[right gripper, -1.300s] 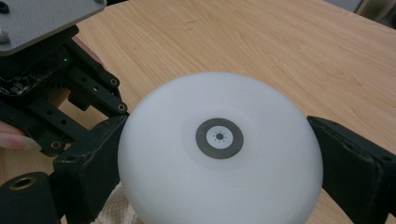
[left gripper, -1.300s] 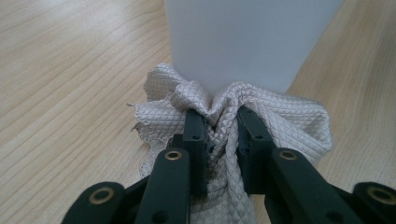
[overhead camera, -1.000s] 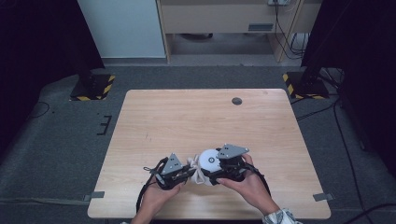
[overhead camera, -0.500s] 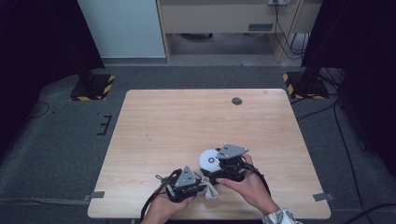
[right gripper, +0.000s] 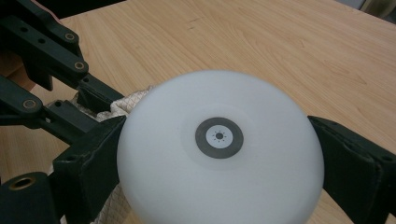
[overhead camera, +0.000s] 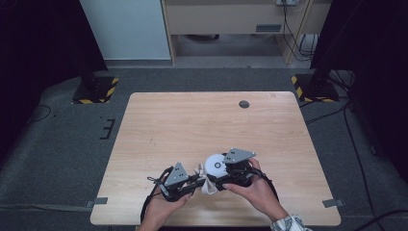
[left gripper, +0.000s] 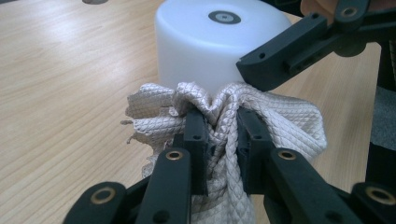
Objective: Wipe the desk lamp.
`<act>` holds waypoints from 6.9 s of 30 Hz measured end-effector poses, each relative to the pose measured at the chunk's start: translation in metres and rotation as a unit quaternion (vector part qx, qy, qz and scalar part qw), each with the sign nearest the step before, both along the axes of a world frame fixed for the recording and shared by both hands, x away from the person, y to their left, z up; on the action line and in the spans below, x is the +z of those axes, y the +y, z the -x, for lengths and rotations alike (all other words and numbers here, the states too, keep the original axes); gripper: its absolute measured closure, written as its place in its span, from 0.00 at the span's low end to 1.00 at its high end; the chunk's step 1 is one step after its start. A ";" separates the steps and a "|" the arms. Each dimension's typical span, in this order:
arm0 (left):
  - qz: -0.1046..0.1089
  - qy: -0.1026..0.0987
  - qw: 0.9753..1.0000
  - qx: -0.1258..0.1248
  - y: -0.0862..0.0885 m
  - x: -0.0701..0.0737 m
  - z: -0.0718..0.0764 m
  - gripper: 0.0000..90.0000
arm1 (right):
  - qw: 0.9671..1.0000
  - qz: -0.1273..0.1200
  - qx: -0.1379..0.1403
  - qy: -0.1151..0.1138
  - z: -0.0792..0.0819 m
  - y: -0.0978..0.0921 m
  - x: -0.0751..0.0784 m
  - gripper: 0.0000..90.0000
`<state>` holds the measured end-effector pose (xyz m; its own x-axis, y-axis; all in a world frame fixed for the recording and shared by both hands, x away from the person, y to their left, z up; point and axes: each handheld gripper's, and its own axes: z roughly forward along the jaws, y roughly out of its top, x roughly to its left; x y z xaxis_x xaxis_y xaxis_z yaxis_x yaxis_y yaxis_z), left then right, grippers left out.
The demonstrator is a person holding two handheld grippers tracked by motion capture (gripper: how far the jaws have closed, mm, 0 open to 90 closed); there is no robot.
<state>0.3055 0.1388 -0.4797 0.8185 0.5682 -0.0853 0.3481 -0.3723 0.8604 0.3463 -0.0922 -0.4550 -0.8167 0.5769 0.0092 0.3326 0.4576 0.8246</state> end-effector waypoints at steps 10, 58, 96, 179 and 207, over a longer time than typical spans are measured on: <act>-0.010 0.011 1.000 0.004 0.000 -0.004 -0.002 0.84 | 1.000 -0.028 0.001 0.000 0.002 -0.007 0.014 0.11; -0.010 0.027 0.999 -0.043 -0.027 -0.006 0.007 0.84 | 0.998 -0.060 -0.022 0.018 -0.008 -0.018 0.014 0.26; 0.006 0.009 0.999 0.039 0.004 0.008 -0.041 0.84 | 1.000 -0.014 0.024 -0.008 0.015 -0.011 0.000 0.10; -0.038 0.019 0.999 0.030 -0.005 -0.004 -0.032 0.84 | 1.000 -0.016 0.022 -0.016 0.018 -0.018 -0.004 0.04; -0.061 0.048 0.997 0.022 -0.017 -0.024 -0.049 0.84 | 0.999 -0.002 0.040 -0.014 0.024 -0.020 -0.008 0.10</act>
<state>0.3546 0.1214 -0.5032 0.7841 0.6141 -0.0899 0.4443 -0.4542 0.7723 0.3221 -0.1119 -0.4626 -0.8601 0.5101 -0.0121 0.2722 0.4787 0.8347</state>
